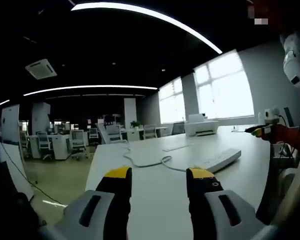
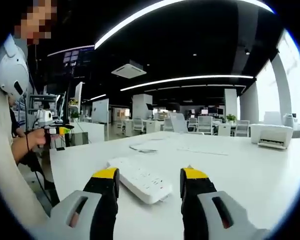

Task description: Pick up the power strip scattered on the table, fix it on the side mounting bracket of the table, and press the switch

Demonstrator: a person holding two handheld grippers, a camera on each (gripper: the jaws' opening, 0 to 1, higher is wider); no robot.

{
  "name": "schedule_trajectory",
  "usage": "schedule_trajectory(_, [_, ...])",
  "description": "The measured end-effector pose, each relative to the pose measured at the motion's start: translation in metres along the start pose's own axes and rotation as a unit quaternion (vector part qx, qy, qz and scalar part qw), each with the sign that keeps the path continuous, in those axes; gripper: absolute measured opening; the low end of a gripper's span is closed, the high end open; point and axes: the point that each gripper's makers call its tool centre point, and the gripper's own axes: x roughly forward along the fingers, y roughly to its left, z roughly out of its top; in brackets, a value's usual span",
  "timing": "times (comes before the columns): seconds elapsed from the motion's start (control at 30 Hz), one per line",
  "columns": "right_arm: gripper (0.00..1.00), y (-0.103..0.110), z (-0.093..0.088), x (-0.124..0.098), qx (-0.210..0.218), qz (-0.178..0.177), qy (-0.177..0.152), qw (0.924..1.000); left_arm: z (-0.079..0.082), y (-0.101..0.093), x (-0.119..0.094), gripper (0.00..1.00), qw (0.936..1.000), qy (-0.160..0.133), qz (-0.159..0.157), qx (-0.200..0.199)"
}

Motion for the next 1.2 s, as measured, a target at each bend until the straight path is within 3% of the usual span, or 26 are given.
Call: schedule_trajectory(1.2, [0.45,-0.010,0.004,-0.020,0.003,-0.015,-0.011,0.9998,-0.004,-0.006,-0.005,0.51,0.9998,0.016,-0.012,-0.005])
